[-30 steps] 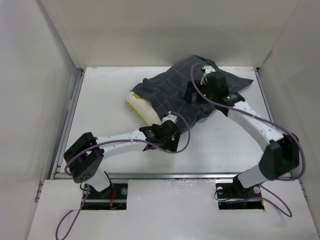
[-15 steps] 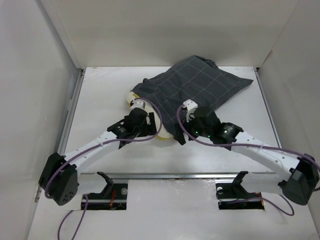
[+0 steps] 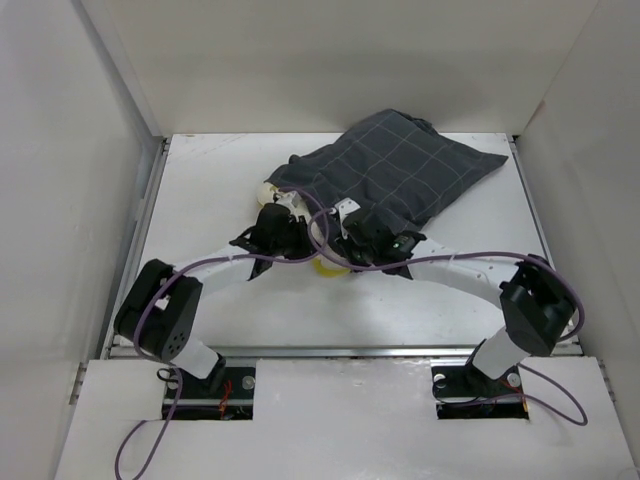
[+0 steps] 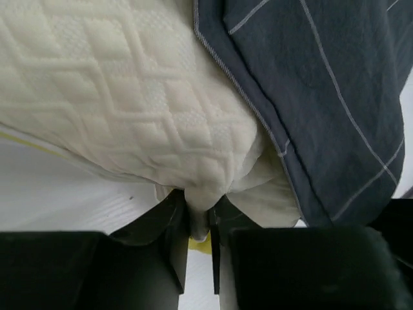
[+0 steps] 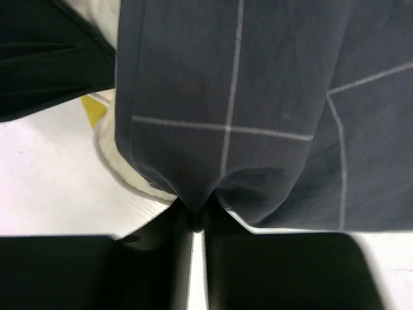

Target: Put the pillow into the pillowcase

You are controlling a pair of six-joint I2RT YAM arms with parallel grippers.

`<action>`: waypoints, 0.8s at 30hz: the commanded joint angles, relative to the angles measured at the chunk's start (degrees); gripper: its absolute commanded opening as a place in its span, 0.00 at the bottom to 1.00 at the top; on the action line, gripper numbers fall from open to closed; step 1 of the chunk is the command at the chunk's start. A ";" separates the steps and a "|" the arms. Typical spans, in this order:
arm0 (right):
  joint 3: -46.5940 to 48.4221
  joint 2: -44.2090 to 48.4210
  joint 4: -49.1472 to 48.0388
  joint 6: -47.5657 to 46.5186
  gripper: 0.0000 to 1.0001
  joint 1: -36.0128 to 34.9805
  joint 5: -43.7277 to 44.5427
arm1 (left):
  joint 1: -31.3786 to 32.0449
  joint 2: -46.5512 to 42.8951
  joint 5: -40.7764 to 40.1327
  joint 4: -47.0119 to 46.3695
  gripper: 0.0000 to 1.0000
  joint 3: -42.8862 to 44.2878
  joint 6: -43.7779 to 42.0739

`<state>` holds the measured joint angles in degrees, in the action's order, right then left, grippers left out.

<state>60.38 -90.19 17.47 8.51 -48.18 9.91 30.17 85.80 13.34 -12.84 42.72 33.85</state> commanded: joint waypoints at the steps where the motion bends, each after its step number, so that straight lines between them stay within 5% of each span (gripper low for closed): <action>1: 4.13 0.37 -3.68 -0.34 0.09 -0.33 2.58 | 0.06 2.26 7.13 -14.12 0.09 2.37 1.05; 2: 4.13 1.06 -2.72 -0.34 0.00 -0.33 1.52 | 0.06 4.09 8.27 -14.75 0.00 4.11 1.05; 7: 8.34 5.98 3.26 -2.88 0.00 -0.86 -9.09 | 1.29 6.74 16.52 -22.21 0.00 7.72 3.15; 10: 13.43 8.27 7.74 -4.90 0.00 -1.39 -23.24 | 1.99 6.75 19.43 -28.03 0.00 10.79 6.67; 16: 22.57 13.19 15.65 -8.95 0.00 -1.39 -38.80 | 3.75 6.75 17.17 -34.71 0.00 18.36 11.85; 20: 25.58 16.80 16.19 -11.23 0.00 -1.39 -44.62 | 5.51 8.68 11.54 -35.41 0.00 20.03 12.65; 24: 26.98 17.51 16.71 -11.24 0.00 -1.39 -40.07 | 6.82 12.98 13.10 -33.92 0.00 20.74 13.70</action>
<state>84.03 -73.54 37.71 -2.46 -47.55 -20.75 35.62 95.37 27.64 -43.00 61.71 46.11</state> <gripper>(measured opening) 0.016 0.051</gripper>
